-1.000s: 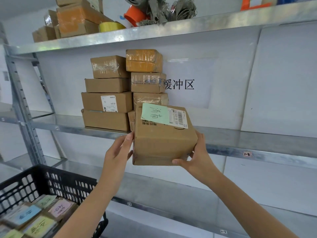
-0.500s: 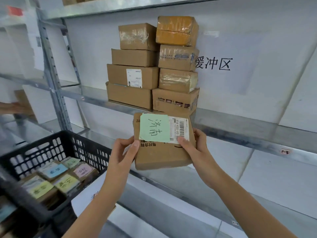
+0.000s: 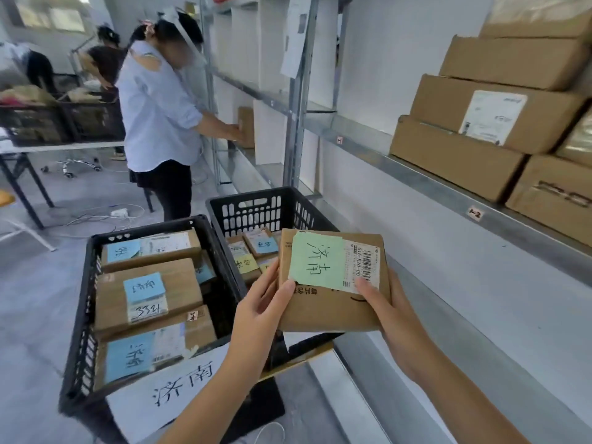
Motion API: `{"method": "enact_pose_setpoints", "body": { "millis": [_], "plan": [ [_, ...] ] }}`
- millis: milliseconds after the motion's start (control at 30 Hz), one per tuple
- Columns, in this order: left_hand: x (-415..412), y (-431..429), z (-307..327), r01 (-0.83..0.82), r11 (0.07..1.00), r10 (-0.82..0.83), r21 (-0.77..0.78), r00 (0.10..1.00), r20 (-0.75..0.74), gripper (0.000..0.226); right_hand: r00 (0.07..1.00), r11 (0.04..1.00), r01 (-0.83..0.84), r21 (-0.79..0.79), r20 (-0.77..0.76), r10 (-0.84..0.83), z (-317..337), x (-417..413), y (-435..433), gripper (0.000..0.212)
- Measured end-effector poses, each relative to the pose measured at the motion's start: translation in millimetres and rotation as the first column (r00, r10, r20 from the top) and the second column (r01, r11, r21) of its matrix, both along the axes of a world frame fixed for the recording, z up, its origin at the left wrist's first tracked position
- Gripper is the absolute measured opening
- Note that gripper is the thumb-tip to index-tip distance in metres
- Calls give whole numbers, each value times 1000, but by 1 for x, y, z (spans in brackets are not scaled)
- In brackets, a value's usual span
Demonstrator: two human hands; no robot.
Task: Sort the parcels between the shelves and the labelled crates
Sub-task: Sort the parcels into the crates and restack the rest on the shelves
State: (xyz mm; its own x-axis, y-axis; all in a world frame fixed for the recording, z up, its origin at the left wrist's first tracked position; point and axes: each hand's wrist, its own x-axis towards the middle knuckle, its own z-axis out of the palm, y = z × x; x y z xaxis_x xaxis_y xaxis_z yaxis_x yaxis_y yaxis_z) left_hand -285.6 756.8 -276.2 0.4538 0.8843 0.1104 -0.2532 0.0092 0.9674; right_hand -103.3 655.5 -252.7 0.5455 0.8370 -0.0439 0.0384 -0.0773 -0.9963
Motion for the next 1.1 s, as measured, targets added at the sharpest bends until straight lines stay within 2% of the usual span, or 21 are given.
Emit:
{"method": "enact_pose_setpoints", "body": {
  "millis": [100,233,367,400,467,633,733,967,1100],
  "plan": [
    [-27,24,-1,-95,995,95,-19,995,-18,57,994,993,-112,-47,1,112,-3,-17,45,65],
    [-61,57,-3,-228,972,227,-52,974,-24,60,975,973,-221,-69,-15,220,-6,-43,101,49],
    [-94,90,-10,-330,939,326,-92,944,-55,60,953,948,-303,-96,-41,300,-12,-69,155,61],
    [-102,98,-12,-354,930,349,-101,935,-62,58,948,942,-319,-106,-38,317,-14,-75,168,58],
    [-117,114,-16,-381,918,375,-112,924,-75,54,935,926,-354,-129,-54,350,-18,-89,192,47],
    [-144,151,-24,-448,880,437,-156,894,-101,54,917,902,-398,-166,-99,386,-24,-119,242,67],
    [-156,173,-28,-458,875,442,-159,888,-128,55,898,878,-438,-192,-133,419,-30,-131,269,58],
    [-169,230,-27,-483,863,455,-150,871,-187,50,887,869,-455,-193,-177,426,-41,-145,338,55],
    [-175,261,-27,-565,816,526,-125,814,-246,40,851,834,-519,-189,-202,484,-44,-155,372,55]
  ]
}}
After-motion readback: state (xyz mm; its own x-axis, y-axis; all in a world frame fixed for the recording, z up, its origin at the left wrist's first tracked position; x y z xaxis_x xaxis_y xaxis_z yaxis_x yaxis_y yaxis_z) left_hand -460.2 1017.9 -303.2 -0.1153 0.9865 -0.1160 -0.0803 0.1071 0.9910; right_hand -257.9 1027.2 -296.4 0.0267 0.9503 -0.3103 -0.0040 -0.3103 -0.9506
